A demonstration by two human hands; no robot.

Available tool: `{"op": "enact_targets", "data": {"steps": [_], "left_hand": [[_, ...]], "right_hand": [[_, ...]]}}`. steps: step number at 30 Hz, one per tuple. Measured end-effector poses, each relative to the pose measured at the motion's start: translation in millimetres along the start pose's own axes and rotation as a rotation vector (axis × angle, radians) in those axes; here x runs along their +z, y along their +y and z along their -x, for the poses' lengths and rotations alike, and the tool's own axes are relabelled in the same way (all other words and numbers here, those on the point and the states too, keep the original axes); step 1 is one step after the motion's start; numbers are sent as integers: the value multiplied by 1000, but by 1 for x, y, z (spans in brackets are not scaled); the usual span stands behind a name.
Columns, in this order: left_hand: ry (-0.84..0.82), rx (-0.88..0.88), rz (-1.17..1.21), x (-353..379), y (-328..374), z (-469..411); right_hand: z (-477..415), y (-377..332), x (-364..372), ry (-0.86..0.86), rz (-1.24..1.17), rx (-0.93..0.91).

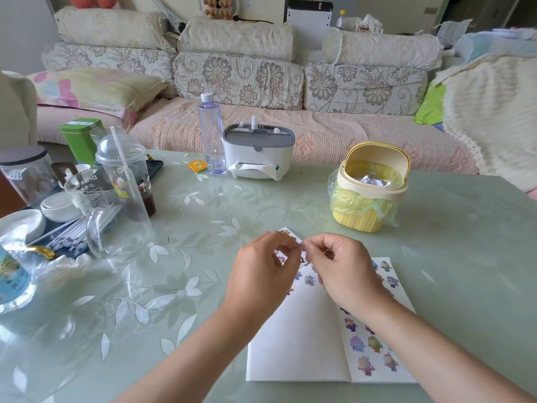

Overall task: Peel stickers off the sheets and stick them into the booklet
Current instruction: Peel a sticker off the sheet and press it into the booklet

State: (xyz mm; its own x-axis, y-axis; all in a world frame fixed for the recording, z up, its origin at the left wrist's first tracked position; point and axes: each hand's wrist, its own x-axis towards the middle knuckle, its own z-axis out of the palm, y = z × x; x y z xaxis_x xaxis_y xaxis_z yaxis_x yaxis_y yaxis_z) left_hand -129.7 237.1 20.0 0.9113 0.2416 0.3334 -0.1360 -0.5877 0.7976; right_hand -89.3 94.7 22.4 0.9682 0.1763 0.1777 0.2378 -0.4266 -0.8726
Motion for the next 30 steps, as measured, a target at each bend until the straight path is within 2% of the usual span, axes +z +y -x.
{"op": "enact_targets", "data": {"steps": [4,7,16,27,30], "left_hand": [[-85,-230,213,-4,11,-1],[-98,-302,281,-6,15,-1],[-152,-291,277,-4,13,-3],[-213,-269,360,0,9,-5],[-228,-268,388,1,6,-6]], "right_hand": [[2,0,-1,28,70,-65],[2,1,-1,38,121,-109],[3,2,0,32,182,-180],[-2,1,0,4,15,43],[-2,-3,-3,-41,-124,110]]}}
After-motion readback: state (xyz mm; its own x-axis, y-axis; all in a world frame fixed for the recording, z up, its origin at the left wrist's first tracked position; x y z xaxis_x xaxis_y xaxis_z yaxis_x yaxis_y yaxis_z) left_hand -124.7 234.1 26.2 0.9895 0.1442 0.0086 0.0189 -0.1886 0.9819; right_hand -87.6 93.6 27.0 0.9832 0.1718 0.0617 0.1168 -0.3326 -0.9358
